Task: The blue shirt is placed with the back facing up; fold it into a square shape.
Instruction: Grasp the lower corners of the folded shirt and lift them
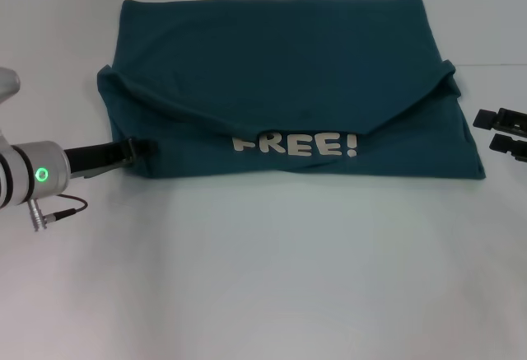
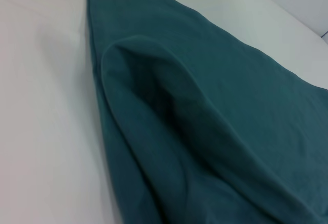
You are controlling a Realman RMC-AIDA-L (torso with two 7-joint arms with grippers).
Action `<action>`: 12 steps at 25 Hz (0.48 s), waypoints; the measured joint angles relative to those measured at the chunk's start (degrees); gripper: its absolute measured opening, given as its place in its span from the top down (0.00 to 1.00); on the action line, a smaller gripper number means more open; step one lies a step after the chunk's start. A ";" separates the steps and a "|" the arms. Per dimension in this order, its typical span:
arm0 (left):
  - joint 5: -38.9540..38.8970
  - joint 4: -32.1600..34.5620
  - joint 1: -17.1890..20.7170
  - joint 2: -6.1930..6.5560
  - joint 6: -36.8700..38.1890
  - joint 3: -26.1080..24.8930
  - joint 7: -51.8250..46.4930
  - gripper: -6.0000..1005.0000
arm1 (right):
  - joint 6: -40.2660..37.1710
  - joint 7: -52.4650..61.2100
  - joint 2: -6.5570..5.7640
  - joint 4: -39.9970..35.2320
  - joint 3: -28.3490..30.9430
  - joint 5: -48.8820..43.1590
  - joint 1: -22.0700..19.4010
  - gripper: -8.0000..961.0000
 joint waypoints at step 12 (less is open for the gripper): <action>0.08 0.16 0.58 0.00 0.19 -0.01 0.51 0.88 | 0.07 -0.03 -0.38 -0.01 -0.54 -0.33 -0.18 0.17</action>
